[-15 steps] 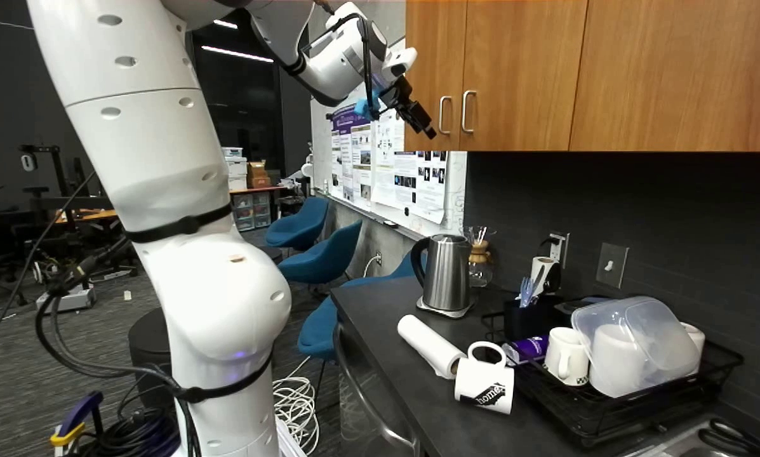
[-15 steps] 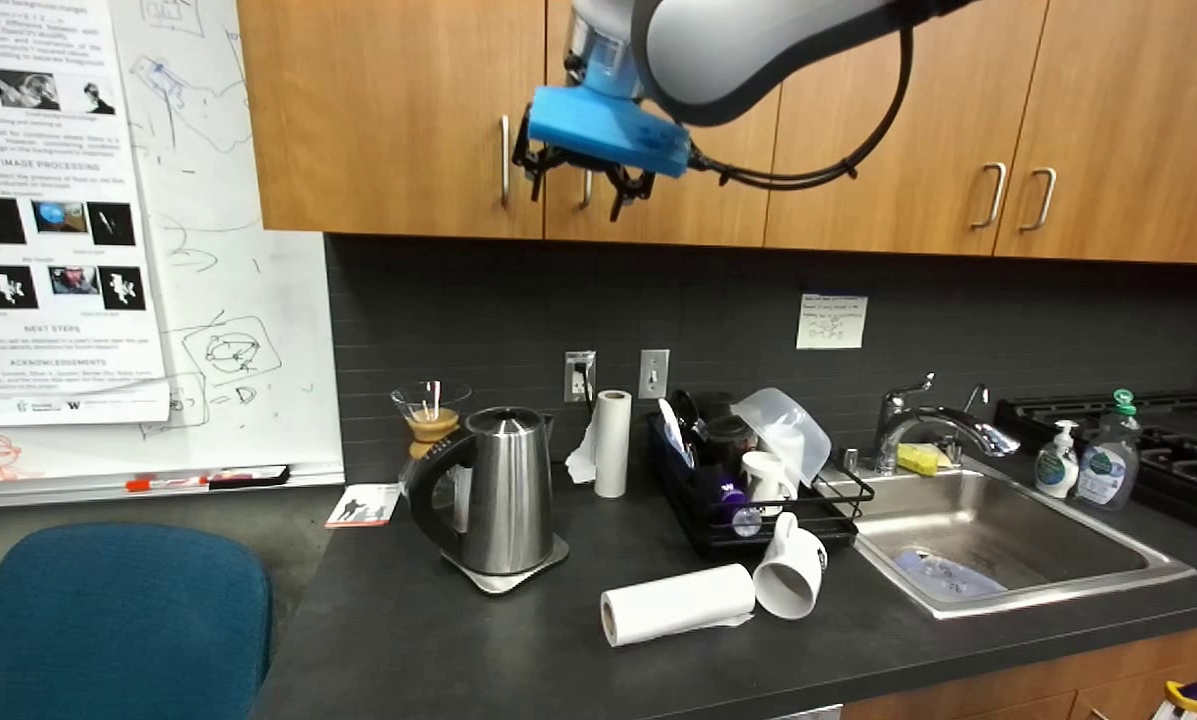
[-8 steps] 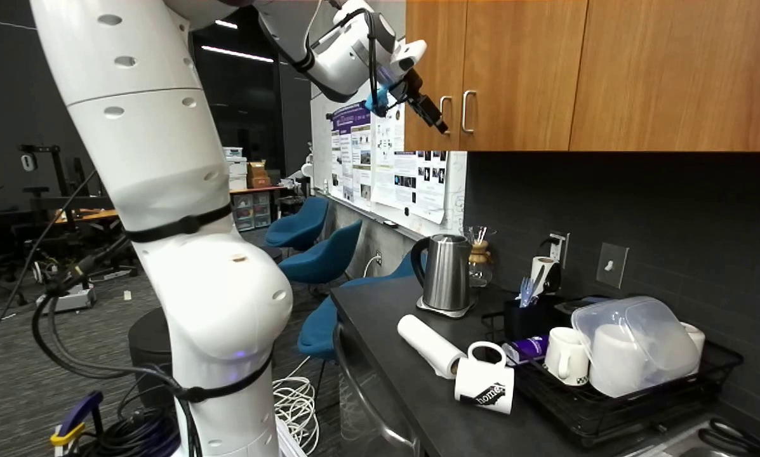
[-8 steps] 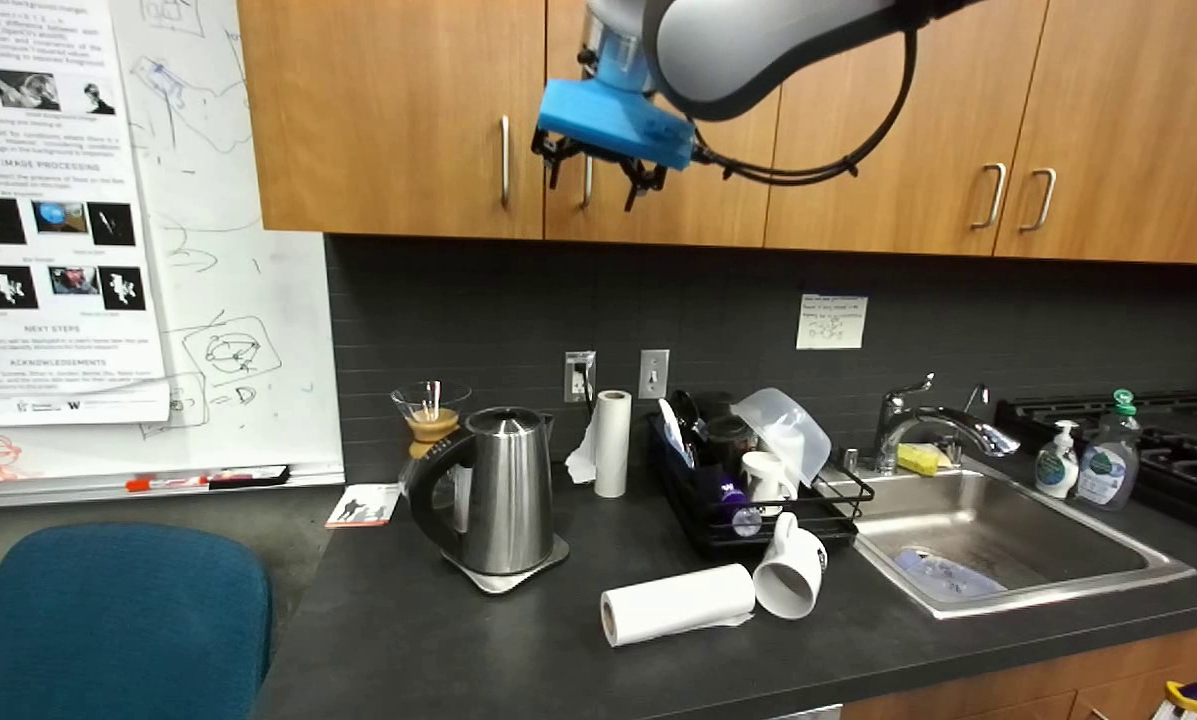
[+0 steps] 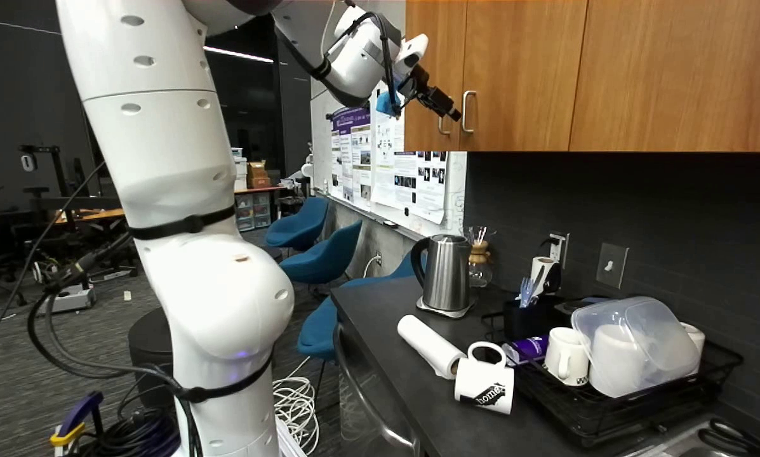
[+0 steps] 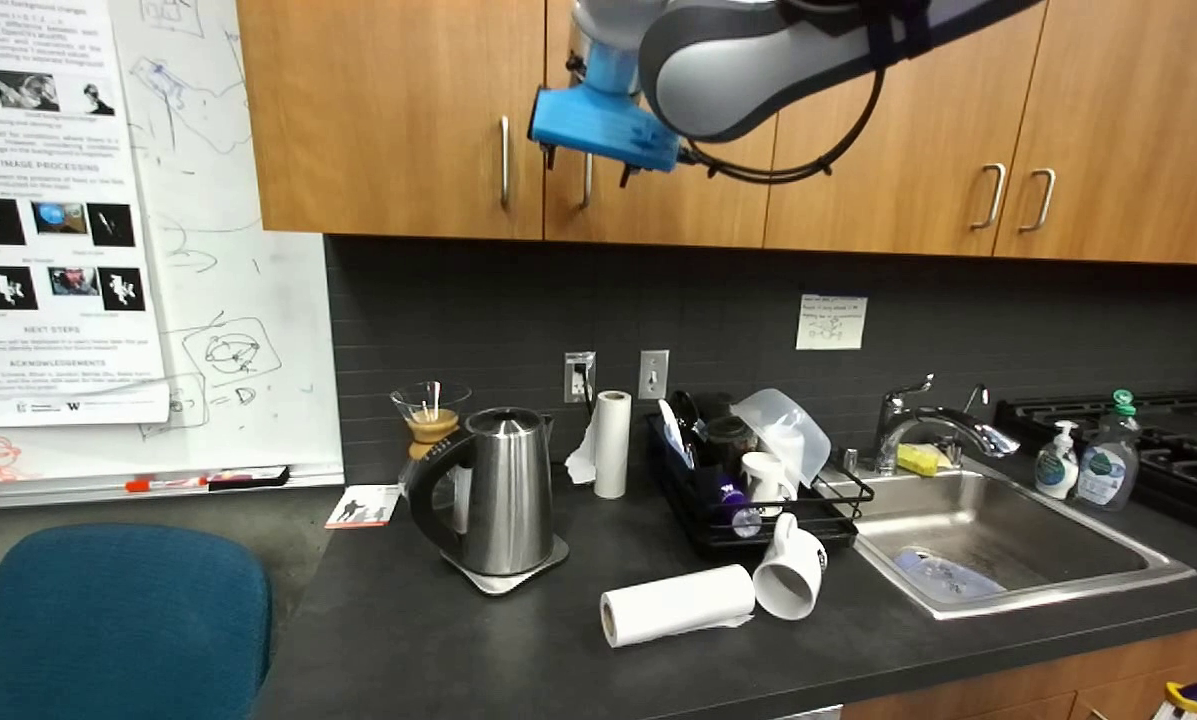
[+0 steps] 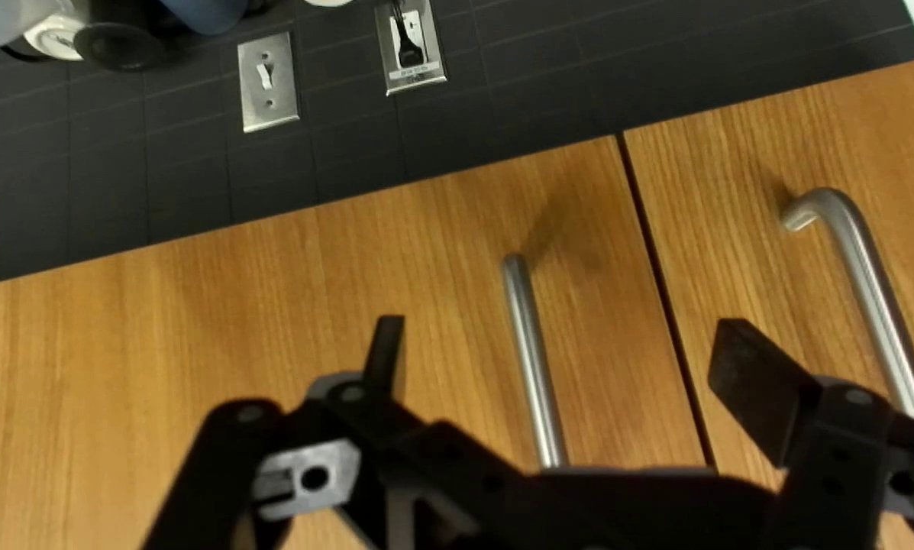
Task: Open the door to the cupboard
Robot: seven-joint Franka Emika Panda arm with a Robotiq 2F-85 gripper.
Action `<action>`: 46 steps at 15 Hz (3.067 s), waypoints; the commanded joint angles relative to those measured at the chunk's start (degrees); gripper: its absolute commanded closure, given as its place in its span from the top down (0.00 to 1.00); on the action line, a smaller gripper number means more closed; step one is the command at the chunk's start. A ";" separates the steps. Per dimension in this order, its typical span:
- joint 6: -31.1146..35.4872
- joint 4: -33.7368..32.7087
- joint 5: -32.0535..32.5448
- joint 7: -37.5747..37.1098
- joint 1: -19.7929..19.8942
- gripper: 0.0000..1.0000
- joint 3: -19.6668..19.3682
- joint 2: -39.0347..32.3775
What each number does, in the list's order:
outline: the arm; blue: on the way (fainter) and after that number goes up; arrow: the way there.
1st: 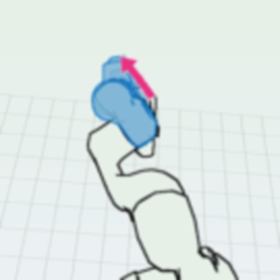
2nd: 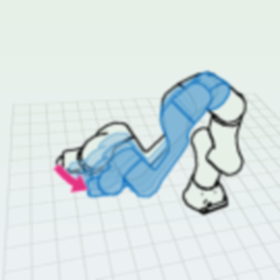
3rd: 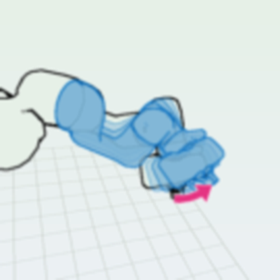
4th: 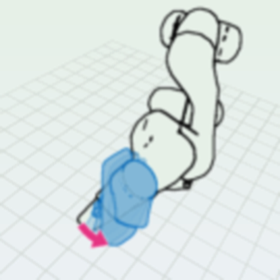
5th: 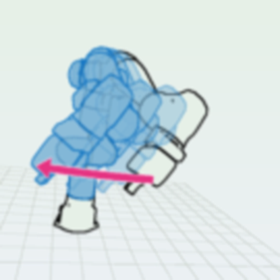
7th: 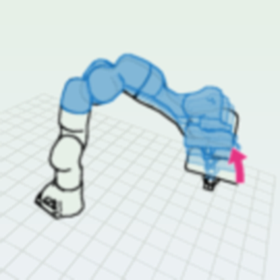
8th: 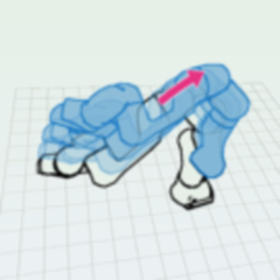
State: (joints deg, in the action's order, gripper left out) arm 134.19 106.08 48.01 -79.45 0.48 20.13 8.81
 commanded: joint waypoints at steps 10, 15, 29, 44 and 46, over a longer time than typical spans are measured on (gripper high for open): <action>-1.78 -7.90 16.08 -0.63 -8.05 1.00 -7.59 -12.54; -3.09 -6.28 11.87 2.62 -8.97 1.00 -8.40 -8.94; -21.37 -5.54 -4.41 -2.13 -13.74 1.00 -4.84 -5.98; -31.34 -26.31 18.14 -4.99 -16.85 1.00 -3.84 -16.89; -30.07 -24.53 15.41 -4.73 -15.84 1.00 -5.08 -16.40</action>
State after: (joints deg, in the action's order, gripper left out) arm 103.39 81.91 65.39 -83.93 -15.59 16.94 -6.81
